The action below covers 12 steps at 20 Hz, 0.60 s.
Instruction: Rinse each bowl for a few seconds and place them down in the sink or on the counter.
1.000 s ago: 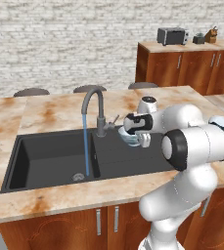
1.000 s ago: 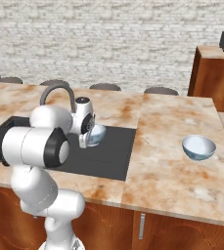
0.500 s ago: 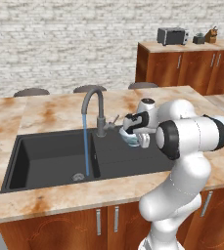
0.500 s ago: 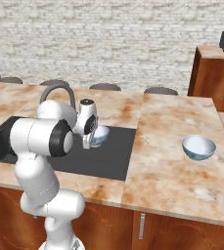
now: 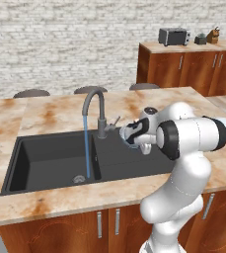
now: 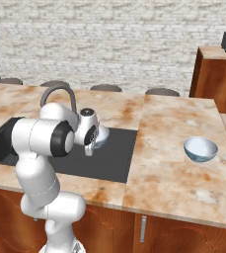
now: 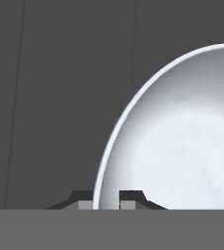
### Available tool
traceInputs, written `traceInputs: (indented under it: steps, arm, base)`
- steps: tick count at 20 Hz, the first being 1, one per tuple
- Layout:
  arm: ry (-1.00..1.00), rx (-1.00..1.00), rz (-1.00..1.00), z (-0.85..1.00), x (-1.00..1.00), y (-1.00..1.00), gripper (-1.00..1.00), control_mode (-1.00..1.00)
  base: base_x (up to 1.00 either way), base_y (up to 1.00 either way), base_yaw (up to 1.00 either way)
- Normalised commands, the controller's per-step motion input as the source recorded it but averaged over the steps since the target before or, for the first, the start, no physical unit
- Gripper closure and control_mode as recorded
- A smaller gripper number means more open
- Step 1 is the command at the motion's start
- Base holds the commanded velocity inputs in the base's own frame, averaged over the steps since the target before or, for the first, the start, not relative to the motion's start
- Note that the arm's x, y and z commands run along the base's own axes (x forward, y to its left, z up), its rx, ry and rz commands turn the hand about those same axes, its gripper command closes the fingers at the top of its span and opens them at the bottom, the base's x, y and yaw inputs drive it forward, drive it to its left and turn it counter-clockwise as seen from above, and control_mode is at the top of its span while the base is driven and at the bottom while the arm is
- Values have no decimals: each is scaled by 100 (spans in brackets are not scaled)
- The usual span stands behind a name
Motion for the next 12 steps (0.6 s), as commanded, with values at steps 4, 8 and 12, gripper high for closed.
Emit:
traceInputs:
  steps: [4, 8, 12]
  arm:
    - [-5, 0, 0, -27, 4, 6, -100, -100]
    - [-1, 0, 0, 5, 13, 1, -100, -100]
    - [0, 0, 1, 20, 6, 0, -100, -100]
  base:
    - [0, 0, 0]
    - [0, 0, 0]
    - [0, 0, 0]
